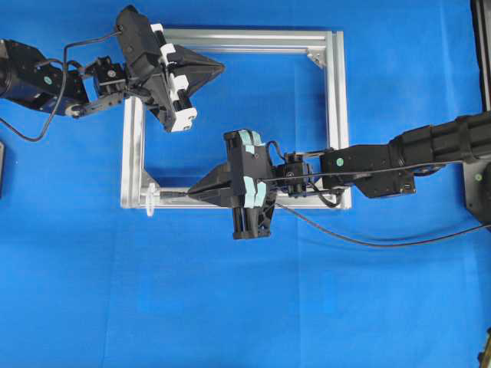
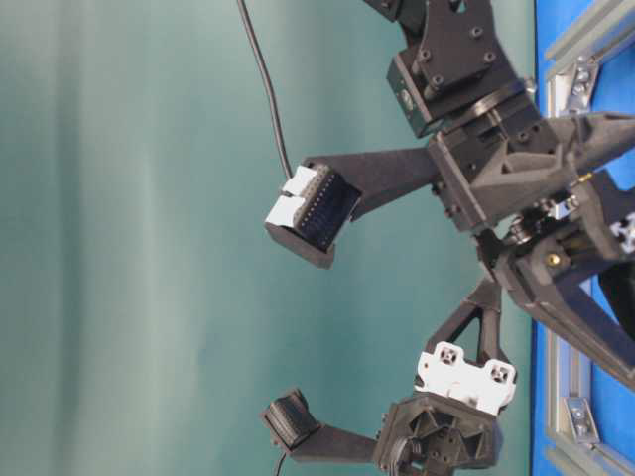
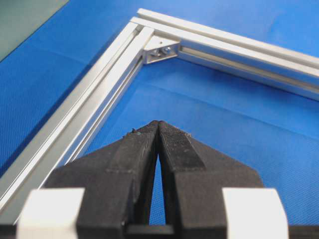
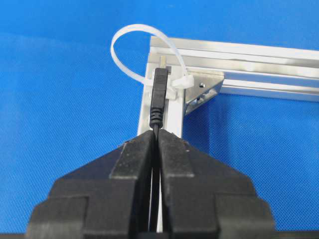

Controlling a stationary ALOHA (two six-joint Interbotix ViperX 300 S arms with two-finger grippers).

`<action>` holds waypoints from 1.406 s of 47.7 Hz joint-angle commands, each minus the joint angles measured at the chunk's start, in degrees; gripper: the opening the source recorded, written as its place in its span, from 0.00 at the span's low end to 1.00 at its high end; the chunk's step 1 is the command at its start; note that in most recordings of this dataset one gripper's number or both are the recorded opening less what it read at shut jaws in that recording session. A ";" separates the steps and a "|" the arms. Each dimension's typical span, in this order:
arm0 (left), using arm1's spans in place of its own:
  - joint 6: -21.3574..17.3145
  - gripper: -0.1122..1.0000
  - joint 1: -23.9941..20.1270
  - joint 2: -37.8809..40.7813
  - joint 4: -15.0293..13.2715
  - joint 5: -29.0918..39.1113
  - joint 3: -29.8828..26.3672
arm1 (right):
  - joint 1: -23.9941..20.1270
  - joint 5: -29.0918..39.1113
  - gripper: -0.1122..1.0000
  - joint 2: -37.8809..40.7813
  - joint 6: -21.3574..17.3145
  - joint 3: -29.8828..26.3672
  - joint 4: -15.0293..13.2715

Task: Insert the wire through the string loop located on the left side.
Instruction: 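Push the USB plug through the white zip-tie loop with the right gripper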

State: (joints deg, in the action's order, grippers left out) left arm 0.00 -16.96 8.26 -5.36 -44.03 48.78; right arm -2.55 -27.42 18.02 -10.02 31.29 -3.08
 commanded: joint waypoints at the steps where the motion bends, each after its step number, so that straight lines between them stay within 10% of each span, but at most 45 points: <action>1: 0.09 0.10 -0.18 -1.49 0.09 -0.44 -0.97 | 0.18 -0.26 0.10 -1.05 -0.09 -1.14 0.09; 67: 0.35 0.10 -0.09 -1.58 0.18 -0.35 -0.79 | -0.53 4.04 0.10 7.21 -0.26 -14.50 0.09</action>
State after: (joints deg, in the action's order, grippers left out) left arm 0.26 -17.05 8.26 -5.36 -44.12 48.78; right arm -2.90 -23.20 26.10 -10.20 18.28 -3.08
